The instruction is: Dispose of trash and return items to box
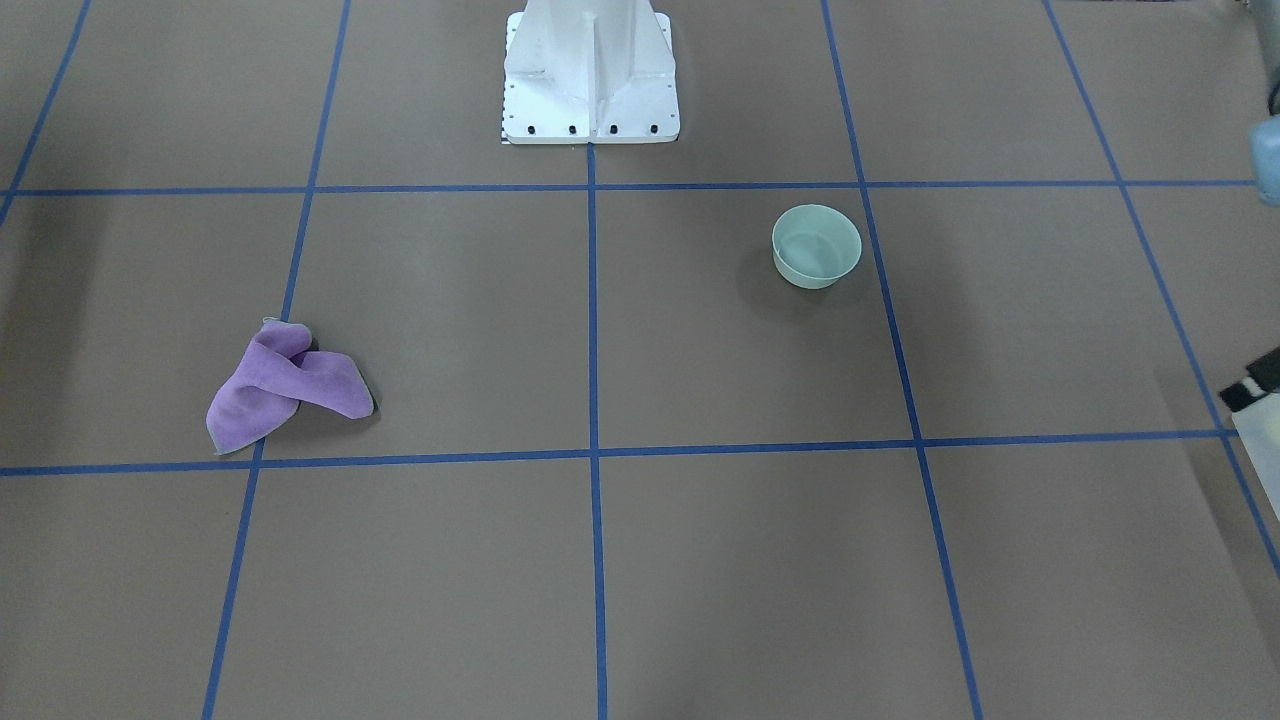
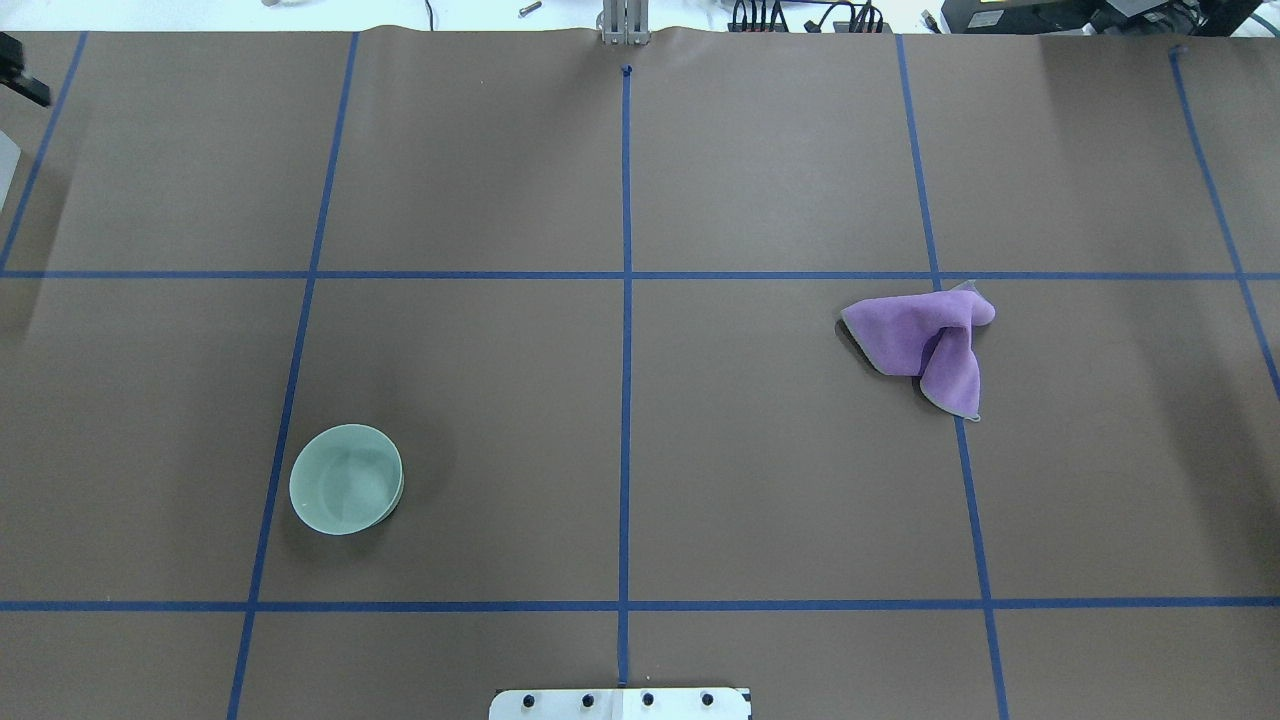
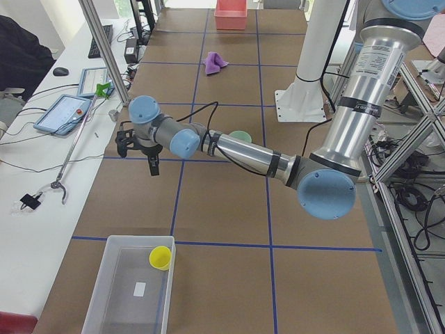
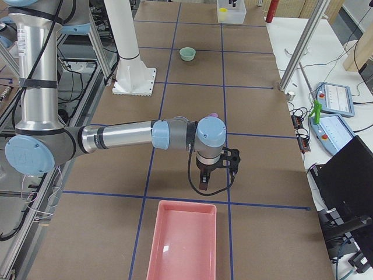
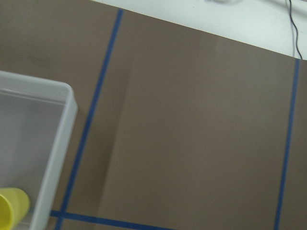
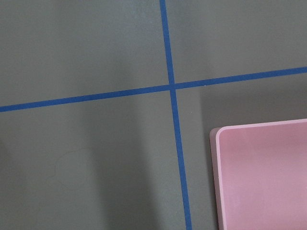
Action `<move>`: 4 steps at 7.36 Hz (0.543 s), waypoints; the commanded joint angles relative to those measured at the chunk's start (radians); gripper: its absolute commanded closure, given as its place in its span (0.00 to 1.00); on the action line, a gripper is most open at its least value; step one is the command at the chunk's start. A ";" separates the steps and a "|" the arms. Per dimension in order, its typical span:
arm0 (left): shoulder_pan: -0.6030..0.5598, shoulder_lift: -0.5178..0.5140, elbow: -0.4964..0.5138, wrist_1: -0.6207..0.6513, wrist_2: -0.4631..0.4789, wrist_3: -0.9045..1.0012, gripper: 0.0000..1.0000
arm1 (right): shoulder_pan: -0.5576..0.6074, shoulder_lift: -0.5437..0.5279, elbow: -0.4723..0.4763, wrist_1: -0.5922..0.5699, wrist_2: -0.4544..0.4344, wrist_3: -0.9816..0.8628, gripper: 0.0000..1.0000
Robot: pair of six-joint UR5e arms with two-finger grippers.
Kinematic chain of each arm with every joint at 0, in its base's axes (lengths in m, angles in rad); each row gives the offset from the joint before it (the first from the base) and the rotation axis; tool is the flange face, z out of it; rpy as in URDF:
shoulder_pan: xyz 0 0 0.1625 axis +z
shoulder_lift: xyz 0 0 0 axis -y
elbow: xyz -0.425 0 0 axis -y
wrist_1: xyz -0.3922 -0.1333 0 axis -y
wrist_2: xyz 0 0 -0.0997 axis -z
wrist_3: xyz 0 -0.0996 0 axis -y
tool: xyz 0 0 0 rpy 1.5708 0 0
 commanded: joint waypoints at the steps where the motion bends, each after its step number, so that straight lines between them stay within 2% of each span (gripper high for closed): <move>1: 0.228 0.083 -0.231 -0.005 0.126 -0.260 0.02 | -0.001 0.000 -0.003 -0.001 0.000 -0.001 0.00; 2: 0.331 0.091 -0.256 -0.031 0.164 -0.366 0.02 | -0.001 -0.008 -0.003 -0.001 0.000 -0.001 0.00; 3: 0.468 0.097 -0.250 -0.142 0.286 -0.512 0.02 | -0.001 -0.011 -0.001 -0.001 0.000 -0.001 0.00; 4: 0.565 0.140 -0.247 -0.228 0.376 -0.568 0.02 | -0.001 -0.011 -0.003 -0.001 0.000 -0.001 0.00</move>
